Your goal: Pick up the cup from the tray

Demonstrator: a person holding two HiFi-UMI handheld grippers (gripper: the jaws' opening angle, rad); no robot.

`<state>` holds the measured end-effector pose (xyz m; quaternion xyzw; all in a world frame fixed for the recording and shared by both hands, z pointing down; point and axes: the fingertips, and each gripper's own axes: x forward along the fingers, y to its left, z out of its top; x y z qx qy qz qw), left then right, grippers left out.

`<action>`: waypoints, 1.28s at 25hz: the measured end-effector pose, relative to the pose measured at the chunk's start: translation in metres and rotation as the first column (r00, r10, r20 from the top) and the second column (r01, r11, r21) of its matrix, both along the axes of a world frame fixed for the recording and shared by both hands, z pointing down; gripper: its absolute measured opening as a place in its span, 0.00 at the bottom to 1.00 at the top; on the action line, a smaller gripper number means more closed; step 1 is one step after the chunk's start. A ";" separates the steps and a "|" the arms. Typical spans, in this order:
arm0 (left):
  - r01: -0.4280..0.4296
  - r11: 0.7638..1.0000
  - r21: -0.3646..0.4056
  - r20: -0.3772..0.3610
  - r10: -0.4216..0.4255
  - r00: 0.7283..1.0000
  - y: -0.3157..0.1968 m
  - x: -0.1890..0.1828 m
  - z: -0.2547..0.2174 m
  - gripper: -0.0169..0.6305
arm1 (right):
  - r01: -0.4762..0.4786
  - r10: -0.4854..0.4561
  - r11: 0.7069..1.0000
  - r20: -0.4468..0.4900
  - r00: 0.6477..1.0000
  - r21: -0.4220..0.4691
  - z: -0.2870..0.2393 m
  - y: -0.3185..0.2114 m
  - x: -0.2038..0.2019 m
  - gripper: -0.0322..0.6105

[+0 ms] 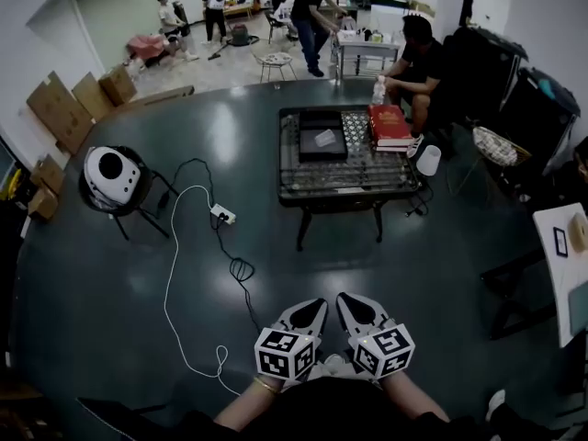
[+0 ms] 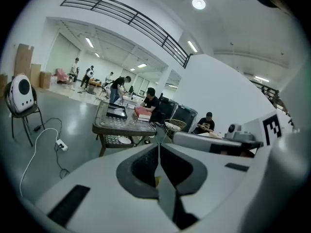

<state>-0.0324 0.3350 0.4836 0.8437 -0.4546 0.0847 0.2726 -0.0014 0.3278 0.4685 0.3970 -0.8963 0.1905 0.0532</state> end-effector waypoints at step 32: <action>-0.021 1.000 0.010 0.051 0.020 0.999 0.005 0.056 0.009 0.06 | -0.025 0.028 0.999 -0.058 0.998 0.041 0.009 0.019 0.065 0.07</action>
